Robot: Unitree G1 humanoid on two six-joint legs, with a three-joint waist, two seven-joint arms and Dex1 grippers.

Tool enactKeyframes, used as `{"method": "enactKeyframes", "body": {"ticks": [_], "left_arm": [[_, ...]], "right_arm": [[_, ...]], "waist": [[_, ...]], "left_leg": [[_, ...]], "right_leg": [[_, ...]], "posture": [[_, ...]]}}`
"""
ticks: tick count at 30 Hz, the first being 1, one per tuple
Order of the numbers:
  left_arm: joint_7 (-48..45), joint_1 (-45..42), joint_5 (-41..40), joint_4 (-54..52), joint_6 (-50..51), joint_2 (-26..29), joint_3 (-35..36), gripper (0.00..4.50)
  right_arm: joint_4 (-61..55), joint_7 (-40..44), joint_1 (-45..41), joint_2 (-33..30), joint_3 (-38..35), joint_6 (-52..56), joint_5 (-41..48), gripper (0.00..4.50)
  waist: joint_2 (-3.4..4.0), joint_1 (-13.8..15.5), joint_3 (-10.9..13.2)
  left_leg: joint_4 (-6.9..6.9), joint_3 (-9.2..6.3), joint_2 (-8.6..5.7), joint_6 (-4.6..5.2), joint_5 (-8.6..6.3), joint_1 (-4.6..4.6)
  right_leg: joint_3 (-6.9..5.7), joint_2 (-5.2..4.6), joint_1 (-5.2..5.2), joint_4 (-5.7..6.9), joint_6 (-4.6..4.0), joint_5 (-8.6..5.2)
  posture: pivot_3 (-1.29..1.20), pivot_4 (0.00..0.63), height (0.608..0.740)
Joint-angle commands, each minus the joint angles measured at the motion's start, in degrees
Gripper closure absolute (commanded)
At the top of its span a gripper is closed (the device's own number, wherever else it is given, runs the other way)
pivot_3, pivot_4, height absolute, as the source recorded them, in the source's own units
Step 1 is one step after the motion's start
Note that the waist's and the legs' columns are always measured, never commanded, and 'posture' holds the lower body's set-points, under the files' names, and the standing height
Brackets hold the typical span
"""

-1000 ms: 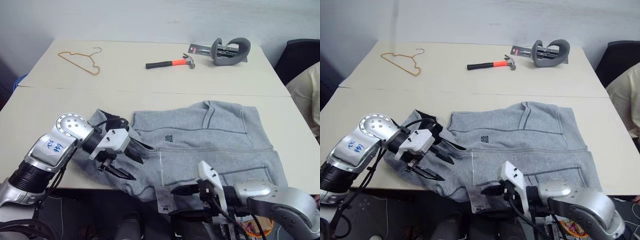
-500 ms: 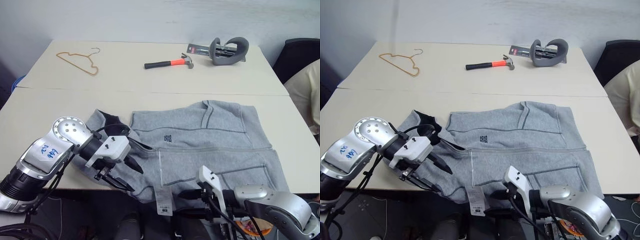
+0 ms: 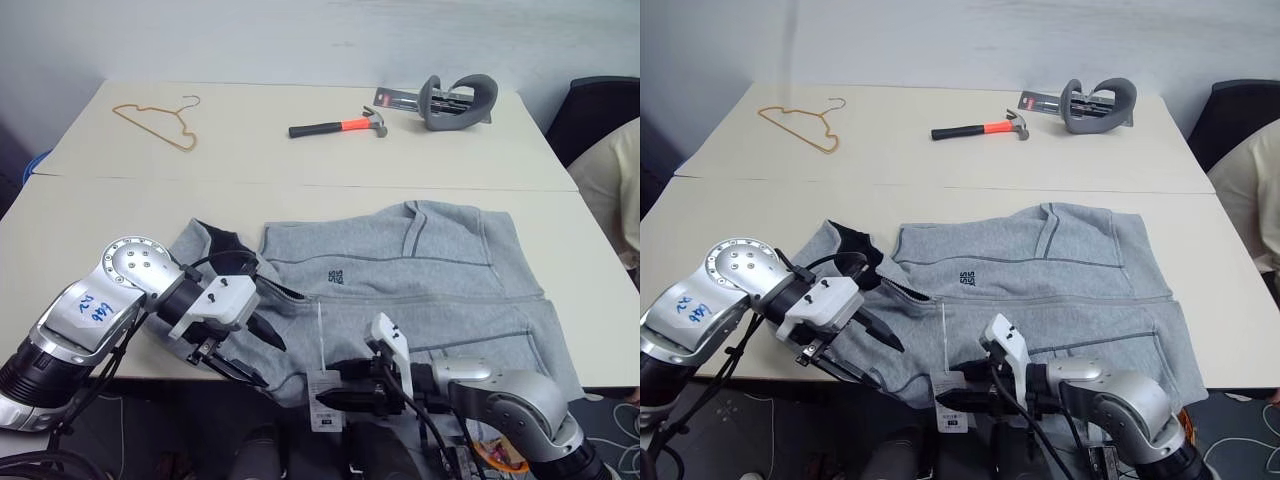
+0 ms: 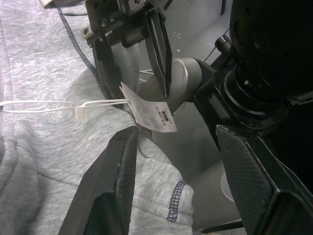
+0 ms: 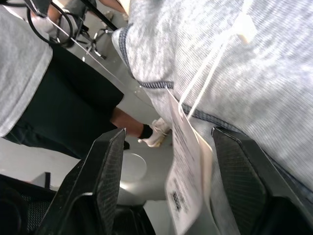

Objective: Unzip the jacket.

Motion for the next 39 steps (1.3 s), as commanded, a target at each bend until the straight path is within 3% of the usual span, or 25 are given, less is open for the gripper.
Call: {"method": "enactKeyframes", "body": {"ticks": [1,6,7,15,19,23,28,34,39], "left_arm": [[-1.0,-0.2,-0.5,-1.2,-0.2,0.5,1.5,1.84],[-0.2,-0.4,-0.2,-0.6,-0.6,-0.3,1.6,1.84],[0.3,-0.6,0.1,-0.2,-1.1,-0.9,1.5,1.84],[8.1,-8.7,4.9,11.9,-6.7,-12.0,2.4,1.84],[7.9,-13.2,9.5,21.3,-12.9,-14.4,1.2,1.84],[6.7,-15.1,13.5,29.8,-19.2,-16.4,0.0,1.84],[5.2,-14.7,17.4,36.3,-25.3,-18.4,-1.6,1.84],[7.4,-14.2,22.1,44.4,-32.3,-22.0,-3.3,1.84],[6.5,-17.3,15.0,40.9,-23.3,-25.1,2.0,1.84]], "right_arm": [[0.1,-0.4,0.1,1.6,0.8,0.9,0.7,2.75],[-0.7,0.1,0.2,0.9,-1.0,2.3,2.0,4.43],[-1.1,0.1,0.2,0.5,-1.7,2.7,2.5,4.48],[-5.7,-2.2,-2.1,-1.8,-11.2,8.3,12.7,4.48],[-7.3,-4.4,-5.3,-4.2,-14.9,10.3,15.5,4.48],[-6.5,-4.0,-8.8,-8.9,-15.2,10.1,12.4,4.48],[-1.2,-0.8,-14.1,-16.4,-10.6,4.0,0.0,4.48],[2.4,1.6,-17.0,-19.1,-7.4,-2.4,-9.6,4.48],[2.6,2.5,-17.0,-18.1,-8.4,-2.2,-10.7,4.48]], "waist": [[0.00,0.0,0.0],[-0.02,0.0,0.0],[-0.01,0.0,0.0],[-0.02,0.4,0.0],[-0.02,-0.1,0.0],[0.00,-0.1,0.0],[-0.01,0.1,0.0],[0.00,0.2,0.0],[0.00,0.2,0.0]], "left_leg": [[0.00,0.00,0.00,0.00,0.00,0.00],[0.00,0.00,0.00,0.00,0.00,0.01],[0.00,0.00,0.00,0.00,0.00,0.01],[0.07,-0.03,-0.05,0.04,-0.02,-0.04],[0.00,-0.01,-0.04,0.04,-0.02,-0.03],[-0.06,0.04,-0.02,0.01,-0.01,-0.02],[0.06,0.04,-0.05,0.04,-0.03,-0.11],[0.05,0.04,-0.05,0.06,-0.03,-0.16],[0.13,0.01,-0.03,0.06,-0.03,-0.24]], "right_leg": [[0.00,0.00,0.00,0.00,0.00,0.00],[0.00,-0.01,0.01,0.00,0.00,0.00],[0.00,-0.01,0.01,0.00,0.00,0.00],[-0.03,-0.06,0.03,0.00,0.04,0.02],[-0.03,-0.03,-0.01,-0.01,0.04,0.02],[-0.01,0.02,-0.09,0.00,0.02,0.01],[-0.02,-0.03,-0.09,-0.02,0.03,0.02],[-0.03,-0.03,-0.12,-0.04,0.03,0.02],[-0.07,-0.04,-0.14,-0.01,0.04,0.02]], "posture": [[0.00,0.150,0.740],[0.00,0.150,0.740],[0.00,0.150,0.740],[0.00,0.150,0.740],[0.00,0.150,0.740],[0.00,0.150,0.740],[0.00,0.150,0.740],[0.00,0.150,0.740],[0.00,0.150,0.740]]}}
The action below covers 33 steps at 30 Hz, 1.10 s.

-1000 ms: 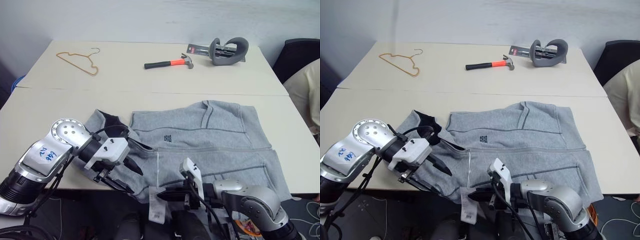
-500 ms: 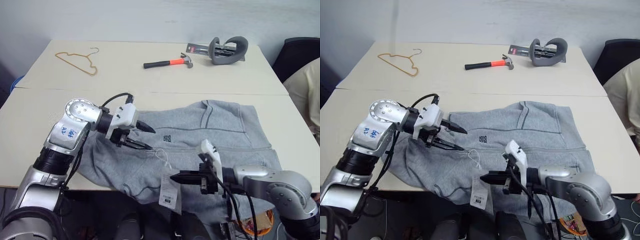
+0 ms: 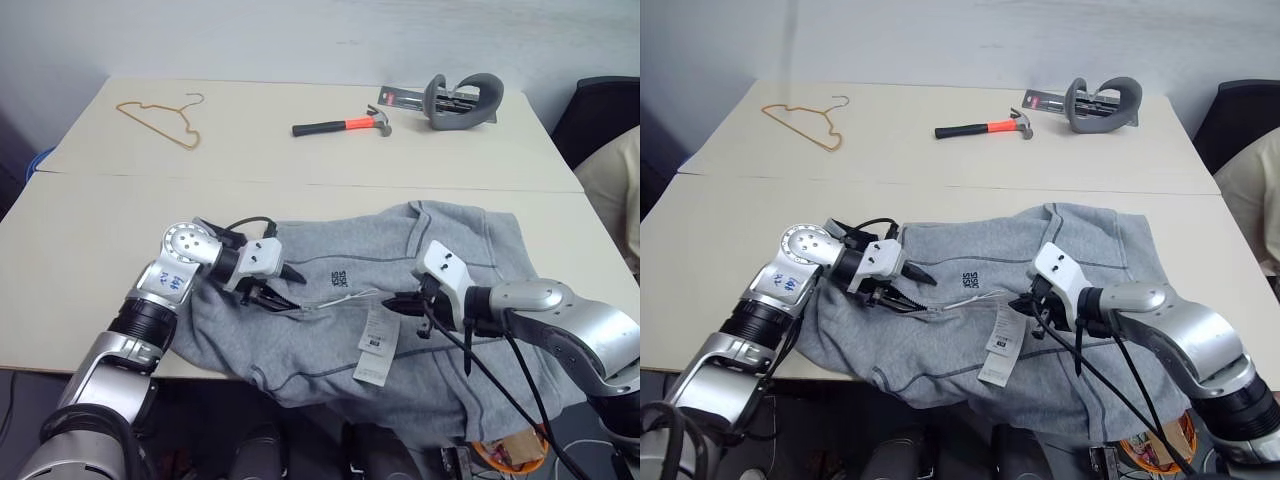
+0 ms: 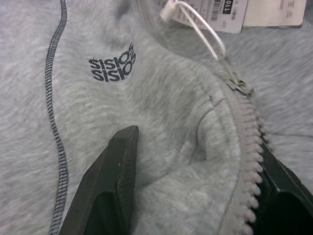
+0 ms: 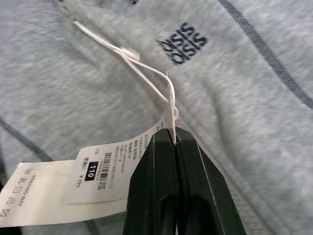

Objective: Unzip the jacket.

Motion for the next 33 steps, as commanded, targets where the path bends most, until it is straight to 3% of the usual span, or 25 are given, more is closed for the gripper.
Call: {"method": "enactKeyframes", "body": {"ticks": [1,6,10,15,17,20,28,33], "left_arm": [[-1.0,-3.4,-5.6,-5.1,6.0,-0.2,4.3,1.84],[-9.0,-4.9,-13.6,-14.7,19.9,5.7,6.6,1.84],[-13.4,-1.8,-14.5,-19.7,21.2,11.0,4.9,1.84],[-2.8,-6.8,-9.4,-9.6,12.5,6.8,6.8,1.84],[-3.7,-7.7,-10.5,-8.8,13.4,6.2,7.4,1.84],[-8.4,-4.8,-14.4,-15.9,18.2,7.4,6.5,1.84],[-9.4,-0.9,-10.9,-16.2,14.0,5.0,1.5,1.84],[-5.5,-1.0,-0.9,-7.2,0.7,2.7,-3.1,1.84]], "right_arm": [[-1.0,1.1,-0.6,0.2,-1.1,-0.9,-0.9,4.48],[-1.1,1.1,0.0,1.1,-1.6,-0.2,-0.8,4.48],[-1.3,1.0,0.2,1.4,-1.7,-0.2,-1.0,4.48],[-1.5,0.9,0.3,2.0,-2.0,0.0,-1.3,4.48],[-1.5,1.0,0.3,2.2,-2.1,0.1,-1.4,4.48],[-1.5,1.1,0.2,2.1,-2.3,0.2,-1.4,4.48],[-1.0,0.8,-0.2,2.2,-2.4,0.3,-1.9,4.48],[-1.1,-0.5,0.2,2.8,-3.1,0.3,-2.5,4.48]], "waist": [[0.00,0.0,0.0],[0.01,-0.2,0.0],[0.07,-0.6,0.0],[0.06,0.7,0.0],[0.06,1.1,0.0],[0.07,0.9,0.0],[0.07,0.7,0.0],[0.07,0.7,0.0]], "left_leg": [[0.05,-0.04,0.02,0.00,0.00,-0.06],[0.25,-0.17,0.03,-0.08,0.05,-0.35],[0.22,-0.16,0.07,-0.19,0.11,-0.30],[0.47,-0.29,0.02,-0.01,0.01,-0.42],[0.55,-0.30,-0.01,0.05,-0.03,-0.51],[0.51,-0.26,0.01,-0.01,-0.02,-0.53],[0.57,-0.27,0.02,0.05,-0.05,-0.52],[0.56,-0.27,0.01,0.05,-0.04,-0.51]], "right_leg": [[-0.04,0.00,-0.02,0.01,0.00,0.00],[-0.16,0.01,-0.19,0.10,0.01,0.00],[-0.11,0.04,-0.19,0.11,0.00,0.00],[-0.28,-0.02,-0.13,0.12,0.00,0.00],[-0.30,-0.04,-0.14,0.08,0.05,0.03],[-0.27,-0.02,-0.15,0.05,0.05,0.03],[-0.27,-0.02,-0.14,0.07,0.05,0.03],[-0.27,-0.01,-0.14,0.07,0.05,0.03]], "posture": [[0.00,0.150,0.740],[0.00,0.150,0.740],[0.00,0.150,0.740],[0.00,0.150,0.740],[0.00,0.150,0.740],[0.00,0.150,0.740],[0.00,0.150,0.740],[0.00,0.150,0.740]]}}
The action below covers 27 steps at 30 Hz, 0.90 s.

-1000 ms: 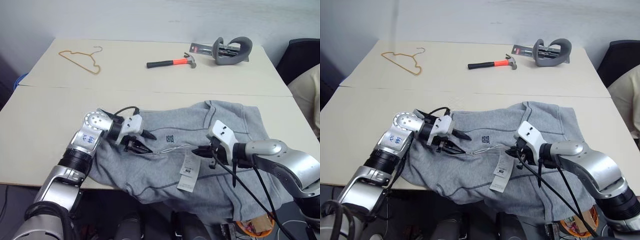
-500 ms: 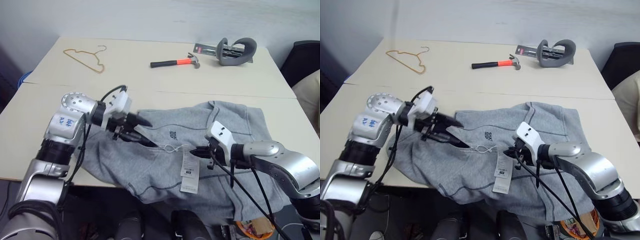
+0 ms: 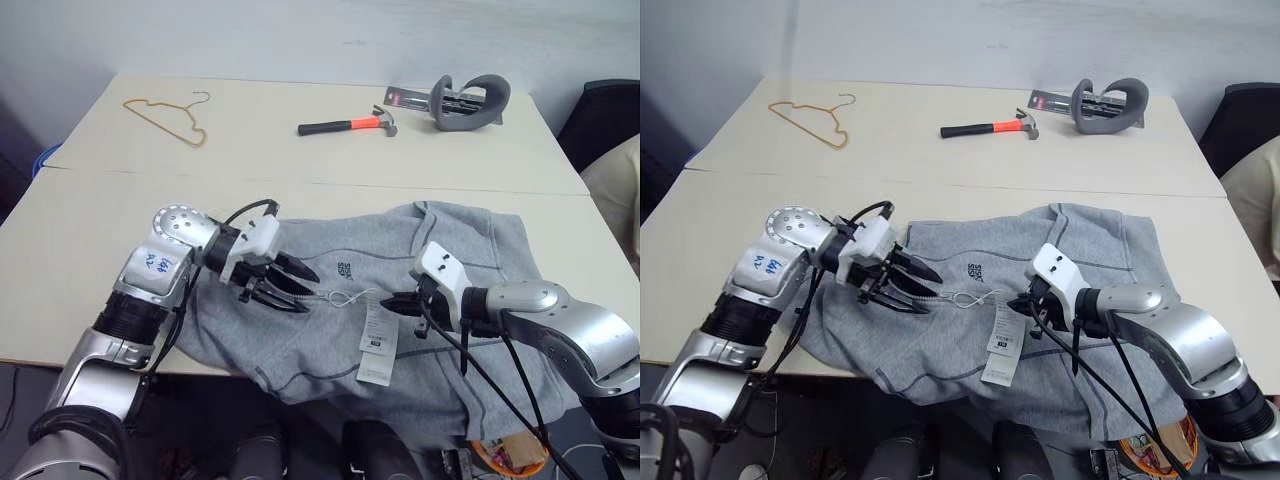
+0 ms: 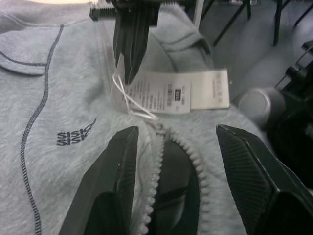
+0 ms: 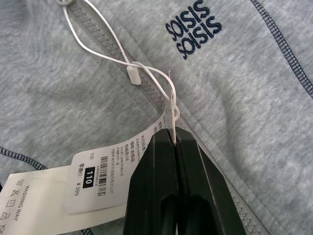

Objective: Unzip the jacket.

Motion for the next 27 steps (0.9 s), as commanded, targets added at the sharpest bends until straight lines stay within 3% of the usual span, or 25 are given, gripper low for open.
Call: {"method": "enactKeyframes", "body": {"ticks": [1,3,7,13,22,27], "left_arm": [[4.2,-0.8,8.1,8.5,-11.3,-2.3,-2.9,1.84],[8.2,-1.7,12.1,15.3,-17.4,-4.3,-3.7,1.84],[11.0,-3.5,12.8,23.7,-20.2,-8.2,-2.4,1.84],[10.6,-3.4,13.4,27.9,-22.6,-8.4,-1.6,1.84],[10.1,-0.3,12.8,25.7,-21.4,-7.3,-0.3,1.84],[10.6,0.5,12.9,25.2,-20.9,-7.3,0.3,1.84]], "right_arm": [[-1.3,-1.5,0.1,1.0,-3.2,0.0,-0.3,4.48],[-1.5,-2.7,0.5,1.8,-4.0,0.2,-0.3,4.48],[-2.7,-5.3,2.8,3.0,-6.6,1.0,-0.3,4.48],[-3.8,-10.2,9.5,4.2,-14.0,1.1,-1.0,4.48],[-3.4,-17.5,22.1,6.7,-40.8,1.6,-0.9,4.48],[6.5,-14.7,26.3,1.6,-50.8,-3.2,-4.7,4.48]], "waist": [[0.00,0.0,0.0],[0.01,0.3,0.0],[0.02,0.9,0.0],[0.10,0.7,-0.1],[0.31,0.7,-0.2],[0.48,0.6,-0.3]], "left_leg": [[-0.01,0.00,0.00,0.00,0.00,0.00],[0.00,0.01,-0.01,0.01,0.00,0.00],[0.02,0.00,-0.01,0.05,-0.03,-0.02],[0.06,-0.06,-0.05,0.10,-0.03,0.06],[0.01,-0.07,-0.05,0.10,-0.03,0.13],[-0.06,0.04,-0.06,0.11,-0.03,0.31]], "right_leg": [[0.00,0.00,0.00,-0.01,0.00,0.00],[-0.01,0.00,-0.01,-0.02,0.00,0.00],[-0.03,-0.03,0.00,-0.02,0.02,0.01],[-0.10,-0.12,0.14,-0.01,0.05,0.03],[-0.11,-0.10,0.21,-0.01,0.05,0.03],[0.00,-0.04,0.30,-0.01,0.05,0.03]], "posture": [[0.00,0.150,0.740],[0.00,0.150,0.740],[0.00,0.150,0.740],[0.00,0.150,0.740],[0.00,0.150,0.740],[0.00,0.150,0.740]]}}
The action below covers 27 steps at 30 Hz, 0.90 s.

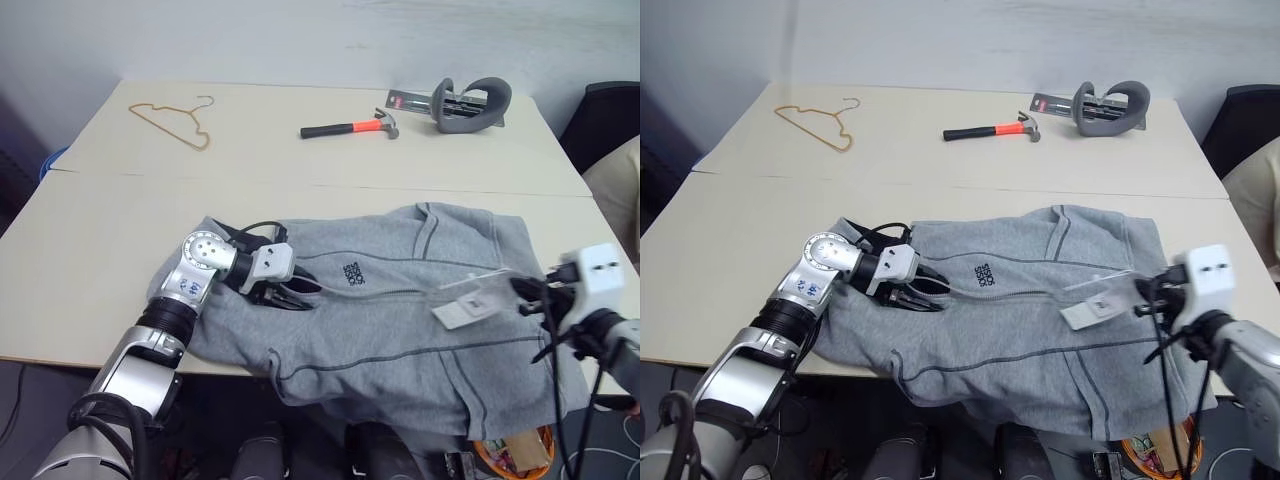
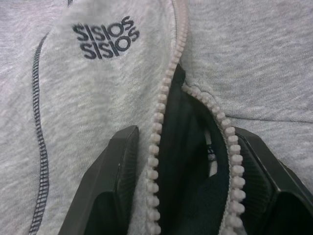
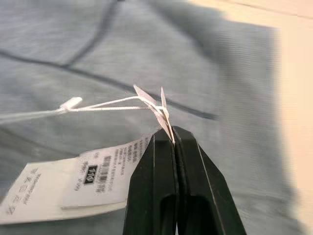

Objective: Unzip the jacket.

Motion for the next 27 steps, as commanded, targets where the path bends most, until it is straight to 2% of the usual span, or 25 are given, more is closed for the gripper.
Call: {"method": "enactKeyframes", "body": {"ticks": [1,6,11,15,20,27], "left_arm": [[0.9,1.9,1.7,0.4,0.9,1.0,0.1,1.84],[1.6,2.6,1.7,-0.1,1.5,1.1,0.7,1.84],[2.2,3.5,1.5,-1.3,2.3,1.3,1.4,1.84],[3.0,4.2,1.5,-2.1,2.8,1.4,2.2,1.84],[3.9,5.2,1.1,-4.1,4.1,1.4,2.9,1.84],[5.4,7.6,1.3,-6.7,4.7,2.6,3.6,1.84]], "right_arm": [[9.4,1.5,1.0,-5.1,-8.6,-5.5,-4.6,4.48],[27.2,1.7,-3.9,-12.6,-11.7,-12.5,-8.5,4.48],[46.3,2.5,-17.1,-19.1,-7.7,-20.3,-10.7,4.48],[58.2,3.3,-28.5,-20.6,-2.0,-27.3,-12.7,4.48],[65.6,6.2,-35.5,-20.3,5.7,-32.7,-16.0,4.48],[78.6,3.7,-44.1,-24.6,7.5,-39.4,-19.2,4.48]], "waist": [[0.00,0.0,0.0],[0.05,-0.3,0.0],[0.29,-1.0,-0.2],[0.36,-1.4,-0.2],[0.39,-1.4,-0.2],[0.56,-1.3,-0.2]], "left_leg": [[-0.01,0.05,-0.02,0.01,0.00,0.02],[-0.24,0.36,0.00,0.02,-0.01,0.48],[-0.38,0.49,-0.01,0.00,0.00,0.64],[-0.40,0.51,-0.01,-0.04,0.02,0.65],[-0.41,0.51,0.00,-0.09,0.05,0.61],[-0.45,0.59,0.00,-0.19,0.11,0.58]], "right_leg": [[0.04,0.00,0.00,0.00,0.00,0.00],[0.36,0.10,0.18,-0.04,0.00,0.00],[0.50,0.09,0.22,-0.06,0.00,0.00],[0.52,0.10,0.21,-0.06,0.00,0.00],[0.52,0.09,0.19,-0.08,0.00,0.00],[0.57,0.09,0.10,-0.07,0.00,0.00]], "posture": [[0.00,0.150,0.740],[0.00,0.150,0.740],[0.00,0.150,0.740],[0.00,0.150,0.740],[0.00,0.150,0.740],[0.00,0.150,0.740]]}}
